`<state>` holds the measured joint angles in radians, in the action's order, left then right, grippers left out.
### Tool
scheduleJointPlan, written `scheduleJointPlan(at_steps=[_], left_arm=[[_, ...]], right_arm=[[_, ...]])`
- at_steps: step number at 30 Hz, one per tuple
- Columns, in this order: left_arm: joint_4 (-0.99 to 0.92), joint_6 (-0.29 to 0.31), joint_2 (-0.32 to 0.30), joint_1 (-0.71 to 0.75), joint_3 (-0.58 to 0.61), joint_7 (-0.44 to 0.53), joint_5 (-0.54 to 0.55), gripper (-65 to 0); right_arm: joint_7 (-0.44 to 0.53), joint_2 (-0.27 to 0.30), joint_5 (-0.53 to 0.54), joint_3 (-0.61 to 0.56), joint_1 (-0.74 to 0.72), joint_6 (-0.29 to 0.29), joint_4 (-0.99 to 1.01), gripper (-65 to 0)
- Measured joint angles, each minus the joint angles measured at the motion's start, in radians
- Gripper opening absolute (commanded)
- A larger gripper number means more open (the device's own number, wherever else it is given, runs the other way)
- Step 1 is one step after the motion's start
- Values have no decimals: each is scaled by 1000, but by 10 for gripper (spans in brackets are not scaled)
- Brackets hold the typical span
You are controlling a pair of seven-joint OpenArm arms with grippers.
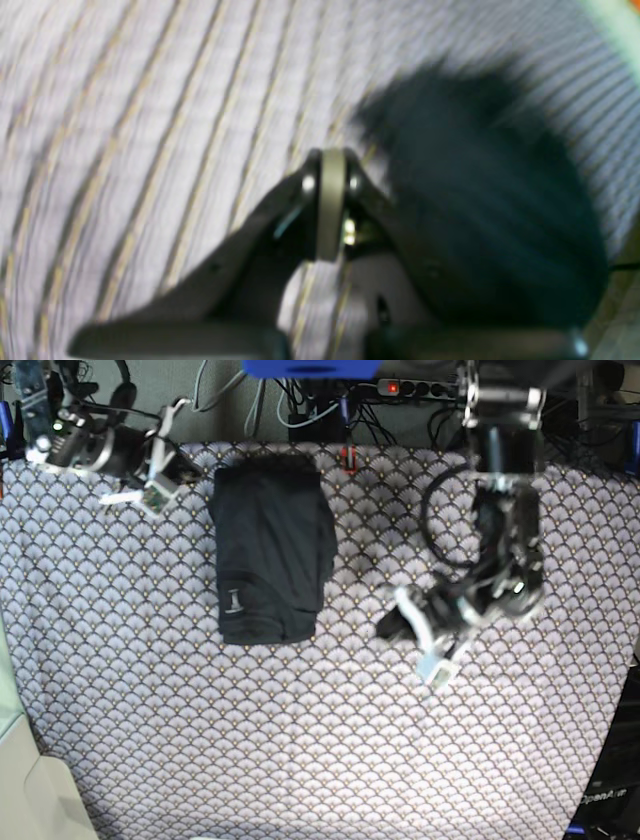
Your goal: Fold the T-shirt properly
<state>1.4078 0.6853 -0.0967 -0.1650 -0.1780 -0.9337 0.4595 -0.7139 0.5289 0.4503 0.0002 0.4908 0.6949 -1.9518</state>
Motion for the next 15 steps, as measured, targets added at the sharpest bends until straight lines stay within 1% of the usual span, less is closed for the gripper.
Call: scheduleJointPlan(at_steps=[2, 5, 9, 10, 13, 15], left_arm=[[77, 11, -20, 66, -71, -12, 13, -642], [169, -2, -77, 153, -172, -8, 14, -642], [218, 10, -117, 294, -241, -19, 11, -642], [229, 13, -127, 325, -255, -20, 8, -642], [283, 3, -166, 393, -299, -24, 1, -643], [327, 8, -187, 452, -319, -5, 19, -644]], right_arm=[[22, 5, -1, 61, 29, -3, -4, -650], [43, 11, -5, 122, 95, 0, -1, -650], [84, 19, -2, 204, 148, 0, -1, -650], [83, 19, -14, 219, 154, 0, -1, -650], [82, 13, -101, 261, 164, 0, 0, -650], [78, -13, -168, 293, 166, -1, 0, -650]])
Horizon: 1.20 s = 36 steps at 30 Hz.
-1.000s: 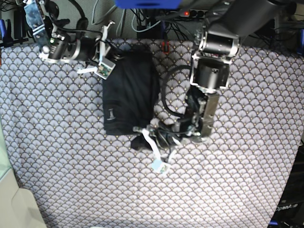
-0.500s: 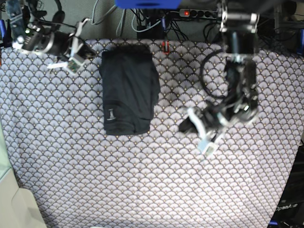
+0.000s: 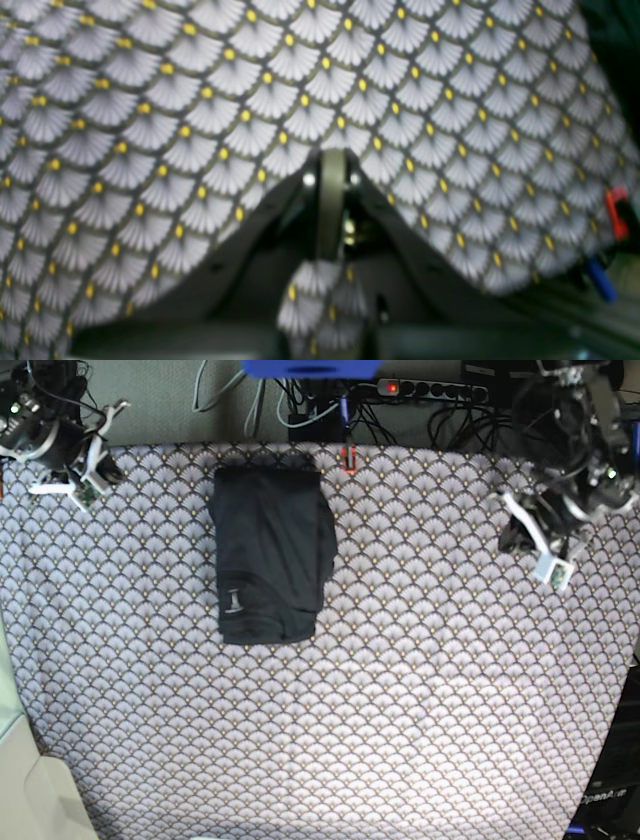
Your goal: Fold the T-shirt properly
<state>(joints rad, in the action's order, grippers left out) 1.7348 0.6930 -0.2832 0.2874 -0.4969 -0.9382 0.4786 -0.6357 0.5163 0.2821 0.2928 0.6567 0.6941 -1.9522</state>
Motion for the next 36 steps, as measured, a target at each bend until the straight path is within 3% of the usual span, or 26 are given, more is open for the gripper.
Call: scheduleJointPlan(at_steps=[6, 14, 18, 26, 32, 36], left_arm=[[60, 3, -13, 153, -43, -13, -17, -644], [74, 3, -13, 180, -42, -6, -10, -645], [74, 3, -13, 197, -42, -8, -10, -645], [72, 3, -13, 246, -42, 0, -33, -645], [76, 3, 44, 311, -43, 24, -253, -645], [82, 4, 98, 389, -37, 130, -330, -645]], right_arm=[[2, -94, -135, 157, 3, 1, 3, -650], [3, -98, -137, 166, 10, 1, 6, -650], [5, -133, -135, 176, 12, 2, 6, -650], [12, -151, -130, 288, 3, 1, 85, -650], [187, -155, -137, 366, 65, 2, 216, -650], [306, -213, -142, 395, 126, 6, 309, -650]])
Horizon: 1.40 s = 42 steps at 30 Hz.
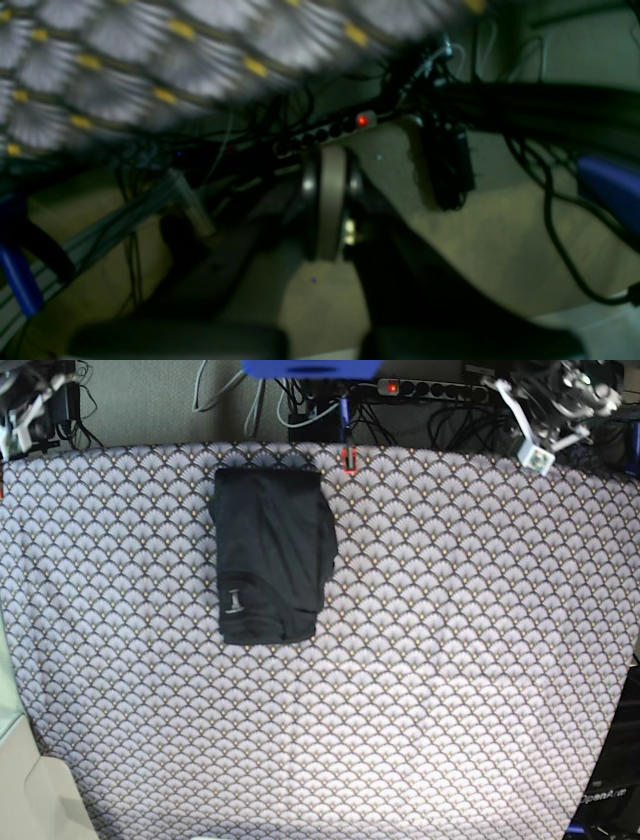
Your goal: Fold the T-shirt properly
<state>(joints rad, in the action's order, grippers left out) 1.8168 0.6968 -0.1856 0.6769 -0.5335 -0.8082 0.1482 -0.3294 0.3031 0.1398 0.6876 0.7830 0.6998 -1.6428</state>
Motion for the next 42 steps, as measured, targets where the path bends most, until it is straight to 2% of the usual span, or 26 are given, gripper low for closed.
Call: scheduleJointPlan(at_steps=[6, 12, 15, 17, 19, 23, 26, 29, 30, 33, 37, 38, 39, 42], left_arm=[[-79, -1, 102, 27, 0, 119, -154, -645], [-378, 4, 179, 8, -1, 388, -350, -646], [-528, -4, 220, -33, -10, 508, -443, -646], [-620, -4, 233, -61, -11, 594, -489, -646], [-719, -4, 236, -76, -12, 665, -493, -646], [-916, 0, 241, -152, -122, 681, -518, -646], [-1055, -11, 216, -243, -197, 705, -510, -646], [-1202, -13, 177, -318, -222, 793, -504, -646], [-1263, -33, 163, -338, -224, 820, -502, -646], [-1476, -269, 124, -401, -210, 900, -523, -646], [-1756, -503, 68, -488, -150, 1042, -596, -646], [-1812, -562, 64, -514, -143, 1055, -614, -646], [-1826, -616, 69, -538, -135, 1028, -622, -645], [-1823, -702, 77, -602, -132, 1016, -632, -645]], right_arm=[[161, -29, -2, 6, 29, -3, 190, -650], [332, -35, -12, -77, -21, -8, 485, -650], [408, -40, -109, -82, -98, 0, 645, -650], [479, -43, -177, -72, -171, -17, 792, -650], [567, -49, -251, -68, -248, -13, 959, -650], [694, -48, -405, -8, -368, -8, 1214, -650], [761, -26, -476, 5, -425, -9, 1346, -650], [768, -21, -545, 7, -489, -9, 1437, -650], [777, -21, -554, 7, -508, -9, 1461, -650], [776, -22, -571, 7, -560, -9, 1500, -650], [751, -24, -571, 7, -578, -9, 1498, -650], [737, -28, -571, 7, -578, -10, 1498, -650], [732, -33, -571, 5, -580, -9, 1500, -650], [722, -46, -579, -54, -595, -9, 1503, -650]])
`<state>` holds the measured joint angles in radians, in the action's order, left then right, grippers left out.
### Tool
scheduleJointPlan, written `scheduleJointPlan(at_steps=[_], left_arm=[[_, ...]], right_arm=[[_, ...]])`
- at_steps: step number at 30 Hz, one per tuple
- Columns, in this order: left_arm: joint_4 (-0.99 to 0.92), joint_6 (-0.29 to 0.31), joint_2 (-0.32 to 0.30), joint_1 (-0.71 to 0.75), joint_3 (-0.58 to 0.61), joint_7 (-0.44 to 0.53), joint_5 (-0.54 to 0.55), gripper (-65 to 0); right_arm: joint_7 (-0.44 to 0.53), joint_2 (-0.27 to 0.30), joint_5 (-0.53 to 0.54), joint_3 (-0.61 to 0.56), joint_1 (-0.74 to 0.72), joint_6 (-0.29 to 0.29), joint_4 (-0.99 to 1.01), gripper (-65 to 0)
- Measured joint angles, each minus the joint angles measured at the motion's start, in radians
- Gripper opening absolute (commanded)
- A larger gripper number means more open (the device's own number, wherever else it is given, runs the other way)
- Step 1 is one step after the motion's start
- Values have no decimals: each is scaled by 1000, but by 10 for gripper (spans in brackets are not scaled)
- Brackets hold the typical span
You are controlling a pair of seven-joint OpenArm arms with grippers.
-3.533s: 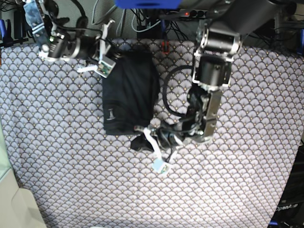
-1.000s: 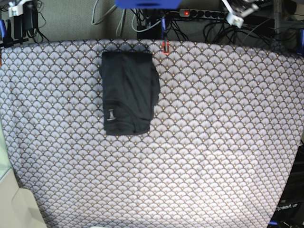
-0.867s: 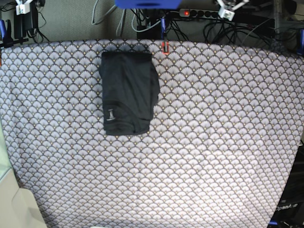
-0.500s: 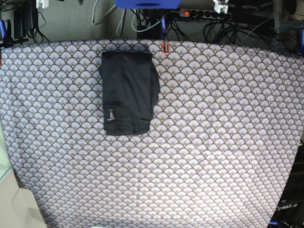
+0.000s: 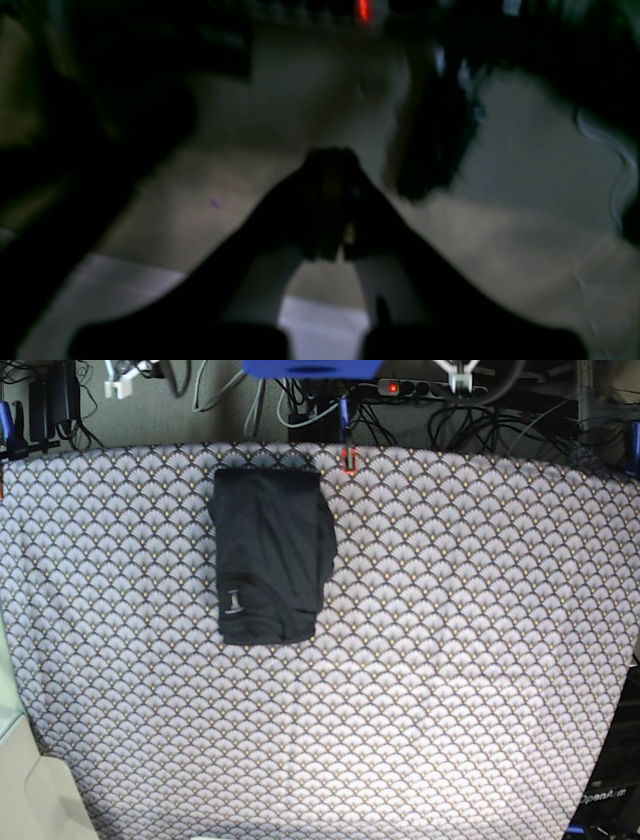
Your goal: Fold the T-shirt properly
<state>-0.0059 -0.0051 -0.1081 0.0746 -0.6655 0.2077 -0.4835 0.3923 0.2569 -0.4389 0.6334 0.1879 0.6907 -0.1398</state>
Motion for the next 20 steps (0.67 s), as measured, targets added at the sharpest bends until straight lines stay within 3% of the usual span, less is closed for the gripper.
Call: scheduleJointPlan(at_steps=[1, 2, 4, 5, 8, 12, 16, 20], left_arm=[[3, -24, -2, -18, 0, -2, 1, -645], [10, -35, -6, -33, 0, -5, 0, -643], [12, -77, -14, -54, 0, -31, 1, -643], [12, -101, -16, -56, 0, -43, 1, -643], [4, -131, -13, -53, 0, -103, 1, -642], [12, -137, -6, -50, 0, -119, 0, -641], [14, -138, -28, -68, 0, -123, 0, -641], [15, -148, -34, -69, 0, -118, -23, -641]], right_arm=[[-1, -2, 0, -28, -6, -1, 0, -650], [-1, -3, -2, -64, -13, -42, 0, -650], [-32, -17, 7, -124, -23, -203, -6, -647], [-34, -22, 10, -151, -24, -255, -6, -646], [-76, -58, 5, -224, -18, -395, -5, -646], [-114, -120, 1, -296, -36, -541, 6, -648], [-69, -119, 2, -301, -83, -628, 68, -650], [-63, -114, 8, -300, -75, -641, 87, -650]])
